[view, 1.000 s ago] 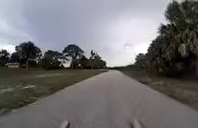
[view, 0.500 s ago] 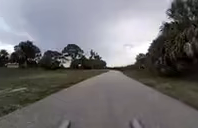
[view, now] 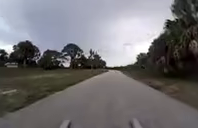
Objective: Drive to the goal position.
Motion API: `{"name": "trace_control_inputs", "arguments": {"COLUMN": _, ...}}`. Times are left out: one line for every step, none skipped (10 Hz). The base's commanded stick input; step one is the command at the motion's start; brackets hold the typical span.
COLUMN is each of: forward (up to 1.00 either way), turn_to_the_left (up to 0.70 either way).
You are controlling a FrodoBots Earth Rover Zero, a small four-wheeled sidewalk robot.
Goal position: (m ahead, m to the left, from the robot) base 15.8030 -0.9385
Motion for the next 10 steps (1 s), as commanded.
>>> {"name": "trace_control_inputs", "arguments": {"forward": 1.00, "turn_to_the_left": -0.40}}
{"name": "trace_control_inputs", "arguments": {"forward": 1.00, "turn_to_the_left": -0.35}}
{"name": "trace_control_inputs", "arguments": {"forward": 1.00, "turn_to_the_left": -0.06}}
{"name": "trace_control_inputs", "arguments": {"forward": 1.00, "turn_to_the_left": 0.00}}
{"name": "trace_control_inputs", "arguments": {"forward": 1.00, "turn_to_the_left": 0.00}}
{"name": "trace_control_inputs", "arguments": {"forward": 1.00, "turn_to_the_left": 0.00}}
{"name": "trace_control_inputs", "arguments": {"forward": 1.00, "turn_to_the_left": 0.00}}
{"name": "trace_control_inputs", "arguments": {"forward": 1.00, "turn_to_the_left": 0.00}}
{"name": "trace_control_inputs", "arguments": {"forward": 1.00, "turn_to_the_left": 0.00}}
{"name": "trace_control_inputs", "arguments": {"forward": 1.00, "turn_to_the_left": 0.00}}
